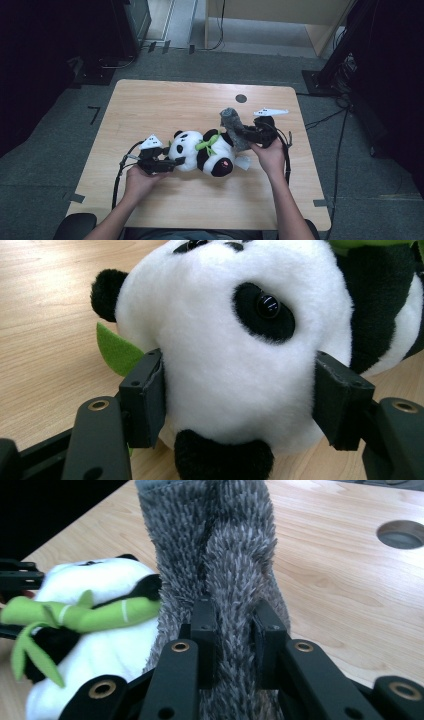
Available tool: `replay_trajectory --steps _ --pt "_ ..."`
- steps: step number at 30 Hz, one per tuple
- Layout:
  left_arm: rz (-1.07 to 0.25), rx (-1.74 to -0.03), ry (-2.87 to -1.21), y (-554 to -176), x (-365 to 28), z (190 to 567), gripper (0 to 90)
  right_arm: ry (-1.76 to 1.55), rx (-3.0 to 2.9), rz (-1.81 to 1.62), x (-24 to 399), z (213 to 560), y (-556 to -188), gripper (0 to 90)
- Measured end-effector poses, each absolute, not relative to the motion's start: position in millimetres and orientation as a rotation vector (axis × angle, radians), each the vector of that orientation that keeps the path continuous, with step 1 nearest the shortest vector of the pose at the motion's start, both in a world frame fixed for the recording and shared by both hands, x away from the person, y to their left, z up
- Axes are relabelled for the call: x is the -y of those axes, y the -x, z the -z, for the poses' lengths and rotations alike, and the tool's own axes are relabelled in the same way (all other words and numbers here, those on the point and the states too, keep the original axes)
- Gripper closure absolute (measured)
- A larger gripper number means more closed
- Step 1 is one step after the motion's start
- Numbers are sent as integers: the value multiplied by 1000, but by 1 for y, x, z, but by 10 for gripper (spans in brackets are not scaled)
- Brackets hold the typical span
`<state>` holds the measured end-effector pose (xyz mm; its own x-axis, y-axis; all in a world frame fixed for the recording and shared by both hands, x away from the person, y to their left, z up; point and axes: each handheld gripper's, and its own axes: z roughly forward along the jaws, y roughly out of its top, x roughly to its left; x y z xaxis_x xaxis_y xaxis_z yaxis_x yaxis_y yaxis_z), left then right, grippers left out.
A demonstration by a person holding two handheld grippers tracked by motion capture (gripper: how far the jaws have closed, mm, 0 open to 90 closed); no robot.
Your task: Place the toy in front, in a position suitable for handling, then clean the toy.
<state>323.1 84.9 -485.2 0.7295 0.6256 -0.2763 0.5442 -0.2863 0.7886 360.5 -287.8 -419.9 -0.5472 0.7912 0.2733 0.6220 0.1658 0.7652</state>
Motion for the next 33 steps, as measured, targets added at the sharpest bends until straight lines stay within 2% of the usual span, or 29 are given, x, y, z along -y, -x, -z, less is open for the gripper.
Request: replay_trajectory --steps 11,17,25,33 --pt "-113 -888 -1970 -322 -85 485 325 -1489 -2208 -1244 311 427 -366 775" --pt "-121 -883 -1969 -323 -84 486 325 -1434 -2145 -1308 314 398 -355 775" --pt "-148 -893 -1948 -318 -82 484 326 -1168 -2236 -1373 256 357 -341 773" --pt "-164 -892 -1935 -315 -82 485 329 -948 -2404 -1355 185 353 -346 774"
